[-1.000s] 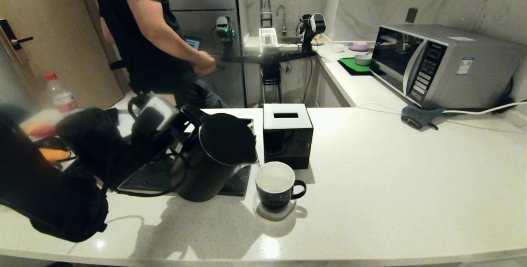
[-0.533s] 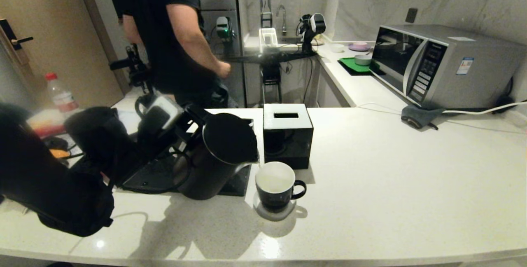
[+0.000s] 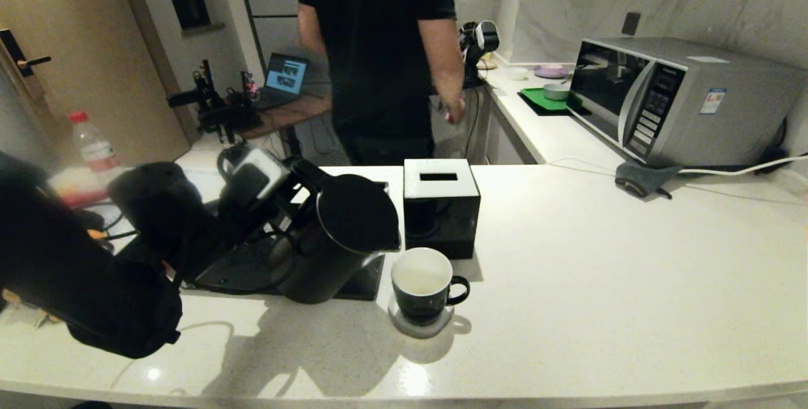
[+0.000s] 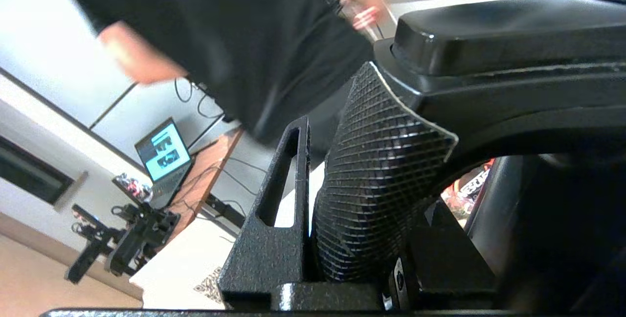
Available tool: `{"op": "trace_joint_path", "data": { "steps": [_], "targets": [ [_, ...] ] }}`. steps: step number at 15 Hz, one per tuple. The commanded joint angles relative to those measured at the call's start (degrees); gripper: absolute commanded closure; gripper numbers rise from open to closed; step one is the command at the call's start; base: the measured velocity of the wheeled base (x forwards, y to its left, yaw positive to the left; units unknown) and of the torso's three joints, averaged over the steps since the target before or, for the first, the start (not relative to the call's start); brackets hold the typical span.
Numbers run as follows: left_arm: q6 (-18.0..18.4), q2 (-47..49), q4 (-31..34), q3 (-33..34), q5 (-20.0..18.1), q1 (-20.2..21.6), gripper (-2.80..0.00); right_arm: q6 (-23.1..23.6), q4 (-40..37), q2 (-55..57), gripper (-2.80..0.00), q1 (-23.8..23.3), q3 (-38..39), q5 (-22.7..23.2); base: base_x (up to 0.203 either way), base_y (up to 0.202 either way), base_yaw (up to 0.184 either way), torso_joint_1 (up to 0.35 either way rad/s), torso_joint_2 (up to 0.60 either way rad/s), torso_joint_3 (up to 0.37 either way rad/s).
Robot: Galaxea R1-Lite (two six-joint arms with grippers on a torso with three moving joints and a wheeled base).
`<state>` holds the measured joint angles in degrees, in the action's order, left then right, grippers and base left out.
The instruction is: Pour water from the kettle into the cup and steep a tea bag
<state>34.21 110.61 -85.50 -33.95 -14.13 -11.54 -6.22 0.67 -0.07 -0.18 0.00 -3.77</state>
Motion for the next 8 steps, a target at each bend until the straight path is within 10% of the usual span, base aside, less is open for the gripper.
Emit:
{"op": "trace_joint_path", "data": {
  "steps": [1, 8],
  "targets": [
    [0.4, 0.2, -0.4, -0.1, -0.1, -0.1, 0.00, 0.0, 0.0, 0.1, 0.00, 0.0, 0.0, 0.0, 0.000, 0.000, 0.000, 0.000, 0.00, 0.000],
    [2.4, 0.2, -0.4, -0.2, -2.2, -0.1, 0.00, 0.0, 0.0, 0.1, 0.00, 0.0, 0.0, 0.0, 0.000, 0.000, 0.000, 0.000, 0.00, 0.000]
  ]
}}
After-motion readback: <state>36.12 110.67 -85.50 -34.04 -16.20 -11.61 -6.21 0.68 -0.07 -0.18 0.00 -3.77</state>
